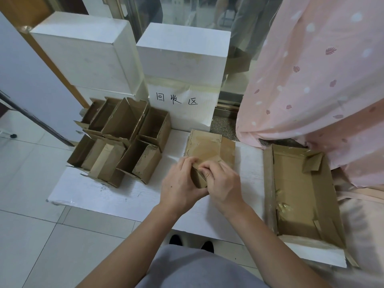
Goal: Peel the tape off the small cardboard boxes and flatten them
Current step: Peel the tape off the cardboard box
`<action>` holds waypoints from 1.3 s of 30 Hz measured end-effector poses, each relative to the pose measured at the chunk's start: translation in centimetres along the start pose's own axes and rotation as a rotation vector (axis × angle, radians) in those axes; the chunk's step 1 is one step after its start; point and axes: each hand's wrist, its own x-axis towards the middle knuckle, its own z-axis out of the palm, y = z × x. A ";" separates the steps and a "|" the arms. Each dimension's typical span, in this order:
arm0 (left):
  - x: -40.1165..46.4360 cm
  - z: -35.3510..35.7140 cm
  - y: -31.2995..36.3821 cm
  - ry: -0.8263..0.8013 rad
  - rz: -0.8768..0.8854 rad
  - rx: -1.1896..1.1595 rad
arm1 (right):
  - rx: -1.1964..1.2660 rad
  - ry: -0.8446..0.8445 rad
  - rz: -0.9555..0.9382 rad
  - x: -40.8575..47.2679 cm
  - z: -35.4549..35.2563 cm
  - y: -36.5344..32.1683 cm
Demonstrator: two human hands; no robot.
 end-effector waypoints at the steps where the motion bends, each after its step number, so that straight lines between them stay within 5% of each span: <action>1: 0.0 0.0 0.0 0.002 0.006 0.001 | 0.004 0.005 0.009 0.1 0.1 0.1; 9: 0.1 -0.1 -0.3 -0.009 0.054 -0.015 | -0.033 0.083 0.007 1.0 -0.2 0.2; 18: 0.4 -0.1 -1.3 0.021 0.031 -0.027 | 0.067 -0.192 -0.084 1.0 -0.3 0.4; 21: 0.4 -0.1 -1.6 0.051 0.014 -0.040 | 0.171 -0.264 -0.008 1.3 -0.6 0.2; 28: 0.1 -0.5 -2.2 0.026 0.133 -0.044 | 0.505 -0.336 0.553 2.8 -1.7 0.0; 39: -0.7 -0.6 -3.1 0.048 0.210 -0.036 | 0.219 -0.300 0.497 1.7 -0.6 -2.2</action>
